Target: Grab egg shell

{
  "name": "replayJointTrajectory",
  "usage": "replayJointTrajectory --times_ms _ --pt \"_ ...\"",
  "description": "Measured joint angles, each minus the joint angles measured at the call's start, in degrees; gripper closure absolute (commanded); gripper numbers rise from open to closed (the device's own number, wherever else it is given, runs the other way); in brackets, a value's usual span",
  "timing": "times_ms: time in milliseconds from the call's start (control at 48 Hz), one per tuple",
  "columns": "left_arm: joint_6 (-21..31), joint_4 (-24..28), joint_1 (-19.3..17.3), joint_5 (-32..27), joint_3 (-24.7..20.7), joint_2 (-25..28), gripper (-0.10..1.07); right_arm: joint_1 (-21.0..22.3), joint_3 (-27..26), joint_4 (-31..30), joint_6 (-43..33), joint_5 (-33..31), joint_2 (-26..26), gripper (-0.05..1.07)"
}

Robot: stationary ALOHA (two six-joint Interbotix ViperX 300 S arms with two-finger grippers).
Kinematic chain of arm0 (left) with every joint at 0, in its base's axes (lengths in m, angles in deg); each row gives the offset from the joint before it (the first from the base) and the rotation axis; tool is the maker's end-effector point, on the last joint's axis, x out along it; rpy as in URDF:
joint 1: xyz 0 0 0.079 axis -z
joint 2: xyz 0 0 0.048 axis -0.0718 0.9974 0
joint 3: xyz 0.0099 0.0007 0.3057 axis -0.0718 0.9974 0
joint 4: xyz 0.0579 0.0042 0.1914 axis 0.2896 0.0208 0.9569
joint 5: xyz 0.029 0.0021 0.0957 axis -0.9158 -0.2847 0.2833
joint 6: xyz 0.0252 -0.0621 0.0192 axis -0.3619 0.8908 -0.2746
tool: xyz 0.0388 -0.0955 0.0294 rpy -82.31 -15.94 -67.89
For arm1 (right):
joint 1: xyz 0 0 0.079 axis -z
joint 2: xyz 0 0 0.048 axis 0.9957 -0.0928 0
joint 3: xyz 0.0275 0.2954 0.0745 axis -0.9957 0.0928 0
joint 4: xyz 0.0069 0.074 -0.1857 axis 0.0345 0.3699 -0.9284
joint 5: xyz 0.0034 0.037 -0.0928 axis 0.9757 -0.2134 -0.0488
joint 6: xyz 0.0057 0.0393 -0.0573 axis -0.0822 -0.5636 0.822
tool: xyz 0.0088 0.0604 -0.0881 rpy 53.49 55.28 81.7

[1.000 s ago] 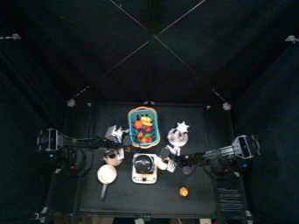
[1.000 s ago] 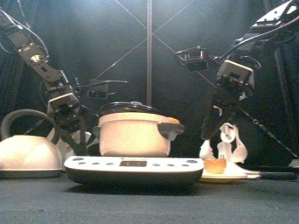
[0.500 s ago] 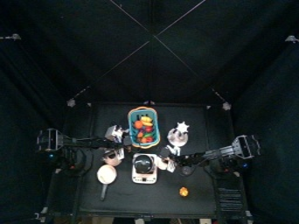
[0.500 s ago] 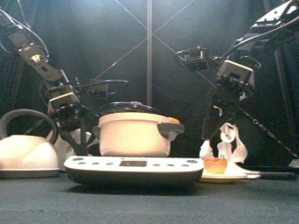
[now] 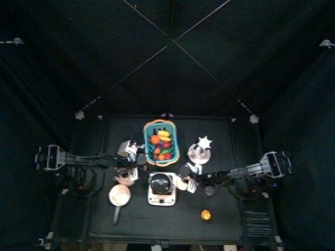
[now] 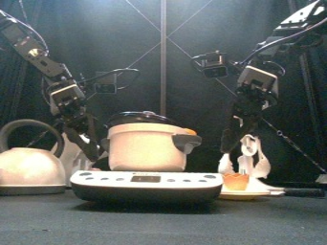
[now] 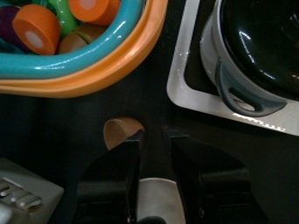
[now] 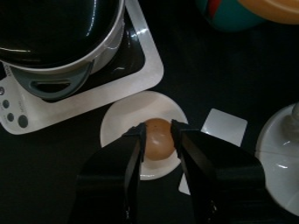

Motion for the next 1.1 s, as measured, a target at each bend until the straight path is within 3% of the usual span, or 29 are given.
replayJointTrajectory --times_ms 146,688,875,1104 --pt "0.18 1.32 -0.09 0.62 -0.09 0.09 0.09 0.0 0.0 0.09 0.0 0.09 0.0 0.32" --pt "0.53 1.49 -0.7 -0.18 -0.79 6.42 0.1 -0.26 0.0 0.18 -0.18 0.09 -0.62 0.32" --pt "0.44 1.41 -0.88 -0.26 -0.88 6.86 0.16 -0.35 0.0 0.26 -0.18 0.09 -0.62 0.32" --pt "0.44 1.41 -0.97 -0.35 -0.88 6.86 0.36 -0.35 0.0 0.26 -0.18 0.0 -0.62 0.32"
